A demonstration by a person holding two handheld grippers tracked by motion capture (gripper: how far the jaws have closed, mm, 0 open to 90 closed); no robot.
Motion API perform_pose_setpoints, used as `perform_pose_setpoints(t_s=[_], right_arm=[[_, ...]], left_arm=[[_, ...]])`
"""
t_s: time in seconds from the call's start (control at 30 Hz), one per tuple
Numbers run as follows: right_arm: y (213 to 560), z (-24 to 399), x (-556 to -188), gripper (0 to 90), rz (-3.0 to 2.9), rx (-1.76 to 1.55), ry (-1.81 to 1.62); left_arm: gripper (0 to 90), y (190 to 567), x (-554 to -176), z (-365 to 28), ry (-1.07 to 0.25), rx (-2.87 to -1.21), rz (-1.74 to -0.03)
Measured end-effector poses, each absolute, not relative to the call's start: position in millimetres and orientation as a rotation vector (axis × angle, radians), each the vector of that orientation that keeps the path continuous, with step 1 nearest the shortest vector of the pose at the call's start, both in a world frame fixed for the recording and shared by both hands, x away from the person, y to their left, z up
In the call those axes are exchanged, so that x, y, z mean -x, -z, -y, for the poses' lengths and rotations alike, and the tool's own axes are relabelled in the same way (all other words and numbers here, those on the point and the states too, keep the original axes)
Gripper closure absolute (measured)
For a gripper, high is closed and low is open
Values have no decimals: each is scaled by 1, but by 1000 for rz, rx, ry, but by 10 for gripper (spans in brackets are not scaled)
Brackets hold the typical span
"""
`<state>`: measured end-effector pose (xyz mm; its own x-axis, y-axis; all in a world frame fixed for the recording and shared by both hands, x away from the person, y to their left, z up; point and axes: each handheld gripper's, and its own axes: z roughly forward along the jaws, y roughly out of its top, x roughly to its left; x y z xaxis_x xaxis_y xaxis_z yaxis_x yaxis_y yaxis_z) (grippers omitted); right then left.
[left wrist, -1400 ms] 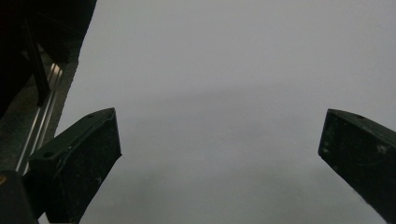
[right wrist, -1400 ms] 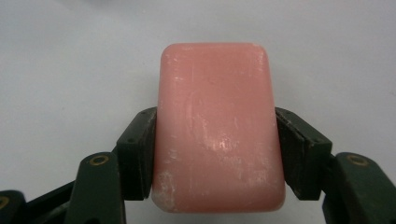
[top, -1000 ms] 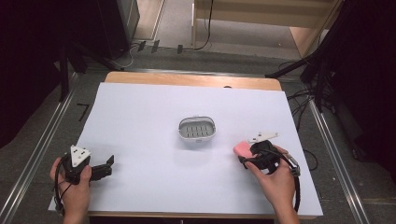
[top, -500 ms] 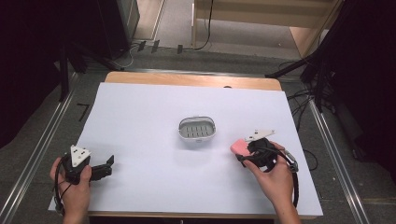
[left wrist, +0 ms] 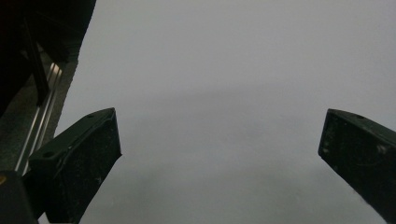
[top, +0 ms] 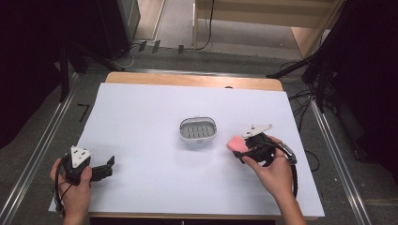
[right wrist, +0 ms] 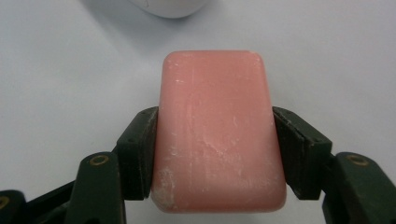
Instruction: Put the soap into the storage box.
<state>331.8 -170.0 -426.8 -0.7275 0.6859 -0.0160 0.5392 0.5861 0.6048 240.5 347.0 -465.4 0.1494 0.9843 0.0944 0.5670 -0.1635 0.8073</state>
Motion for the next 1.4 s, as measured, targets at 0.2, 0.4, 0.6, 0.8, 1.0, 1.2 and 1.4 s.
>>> perform_pose_setpoints(t_s=[0.2, 0.4, 0.6, 0.8, 1.0, 1.2, 1.4], right_arm=[[423, 170, -340, 389, -2587, -955, -897], [423, 168, -344, 389, -2607, -894, -904], [421, 165, -349, 390, -2625, -865, -911], [416, 163, -353, 390, -2627, -819, -925], [413, 164, -358, 390, -2612, -822, -957], [411, 161, -363, 390, -2641, -779, -955], [407, 156, -369, 390, -2652, -737, -964]], left_arm=[[0, 465, -241, -347, -865, -1813, -1481], [0, 466, -241, -347, -866, -1813, -1480], [0, 466, -241, -347, -865, -1813, -1480], [0, 466, -241, -347, -865, -1813, -1480], [0, 466, -241, -347, -865, -1812, -1480], [0, 466, -241, -347, -865, -1813, -1480], [0, 466, -241, -347, -866, -1810, -1482]])
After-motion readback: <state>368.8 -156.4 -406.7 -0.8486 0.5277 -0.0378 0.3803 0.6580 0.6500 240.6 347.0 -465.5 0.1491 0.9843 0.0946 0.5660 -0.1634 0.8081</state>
